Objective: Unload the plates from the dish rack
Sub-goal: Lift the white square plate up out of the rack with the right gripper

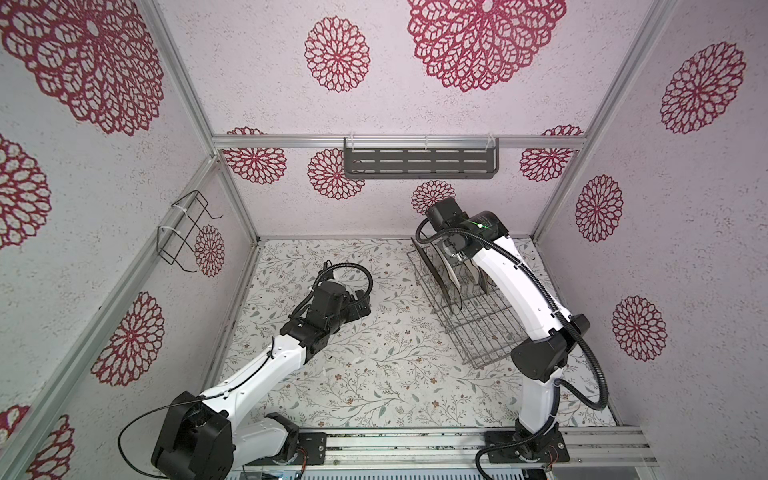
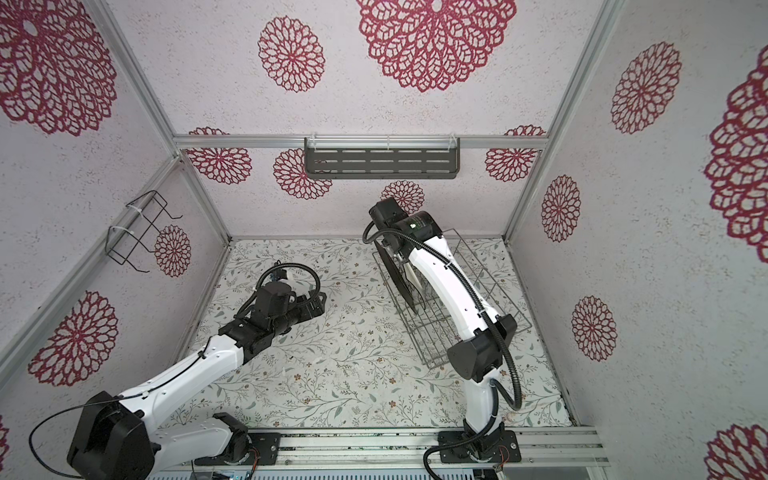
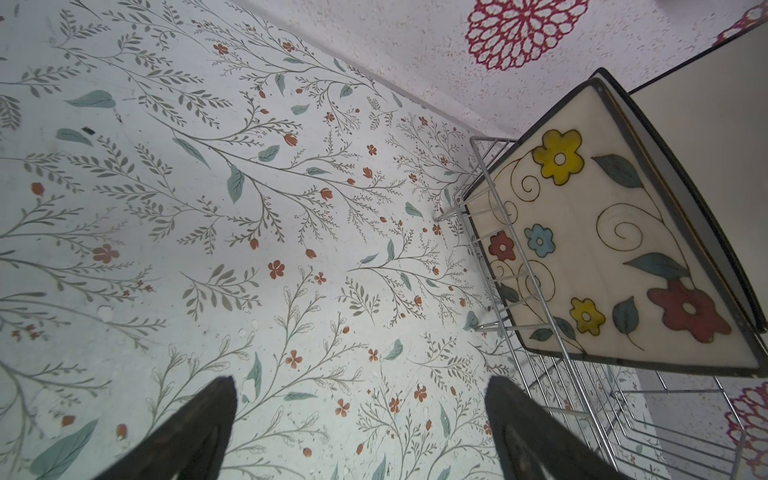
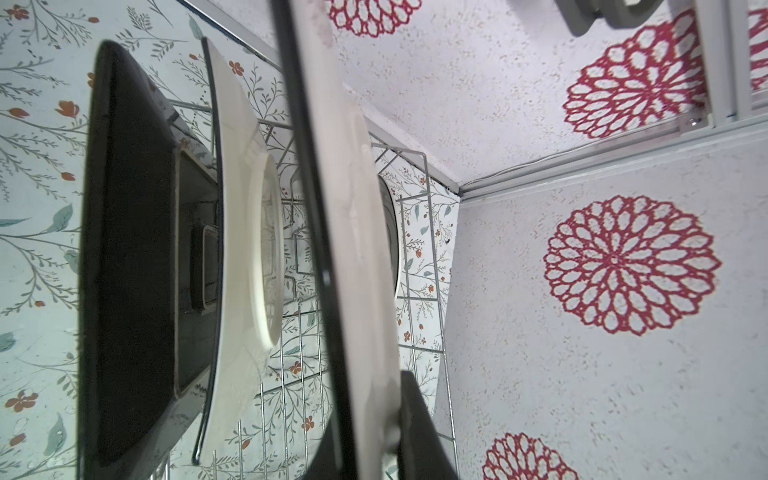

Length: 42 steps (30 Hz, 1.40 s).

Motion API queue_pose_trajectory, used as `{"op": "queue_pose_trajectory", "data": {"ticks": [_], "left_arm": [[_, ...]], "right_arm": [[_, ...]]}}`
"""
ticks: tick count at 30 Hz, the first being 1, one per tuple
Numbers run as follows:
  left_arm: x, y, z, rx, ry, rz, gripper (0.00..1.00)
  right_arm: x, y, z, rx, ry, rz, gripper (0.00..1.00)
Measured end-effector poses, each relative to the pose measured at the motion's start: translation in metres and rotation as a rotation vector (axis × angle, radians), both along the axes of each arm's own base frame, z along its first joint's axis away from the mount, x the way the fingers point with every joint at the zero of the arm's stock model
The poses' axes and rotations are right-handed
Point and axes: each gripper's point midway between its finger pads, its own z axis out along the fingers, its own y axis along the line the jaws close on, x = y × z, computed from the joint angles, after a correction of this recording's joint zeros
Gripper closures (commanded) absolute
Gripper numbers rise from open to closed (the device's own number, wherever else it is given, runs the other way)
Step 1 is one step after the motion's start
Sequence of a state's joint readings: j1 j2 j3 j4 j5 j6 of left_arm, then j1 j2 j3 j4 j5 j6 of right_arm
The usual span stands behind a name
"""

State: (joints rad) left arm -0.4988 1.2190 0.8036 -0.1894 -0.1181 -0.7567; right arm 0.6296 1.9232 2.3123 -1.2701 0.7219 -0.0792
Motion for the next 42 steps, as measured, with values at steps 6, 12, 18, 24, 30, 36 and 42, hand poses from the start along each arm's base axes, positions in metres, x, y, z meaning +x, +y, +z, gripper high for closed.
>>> {"op": "queue_pose_trajectory", "data": {"ticks": [6,12,18,24,30,36,42], "left_arm": [[0.0,0.0,0.013,-0.002,-0.012,-0.002,0.03],[-0.006,0.002,0.02,-0.006,-0.01,-0.001,0.04],[-0.019,0.01,0.031,-0.004,-0.016,0.01,0.05],[-0.033,0.024,0.057,-0.035,-0.073,0.048,0.05],[-0.039,0.028,0.069,-0.075,-0.1,0.075,0.05],[-0.044,0.028,0.067,-0.078,-0.089,0.077,0.05],[-0.047,0.031,0.076,-0.055,-0.09,0.075,0.05]], "right_arm": [[-0.018,0.001,0.031,0.024,-0.06,0.041,1.0],[-0.044,0.004,0.065,0.074,-0.149,0.099,1.0],[-0.073,0.003,0.08,0.092,-0.229,0.166,1.0],[-0.092,0.003,0.094,0.155,-0.334,0.218,1.0],[-0.109,-0.003,0.109,0.272,-0.451,0.259,1.0],[-0.122,0.0,0.125,0.403,-0.541,0.316,1.0],[-0.133,0.012,0.135,0.587,-0.611,0.387,1.0]]}}
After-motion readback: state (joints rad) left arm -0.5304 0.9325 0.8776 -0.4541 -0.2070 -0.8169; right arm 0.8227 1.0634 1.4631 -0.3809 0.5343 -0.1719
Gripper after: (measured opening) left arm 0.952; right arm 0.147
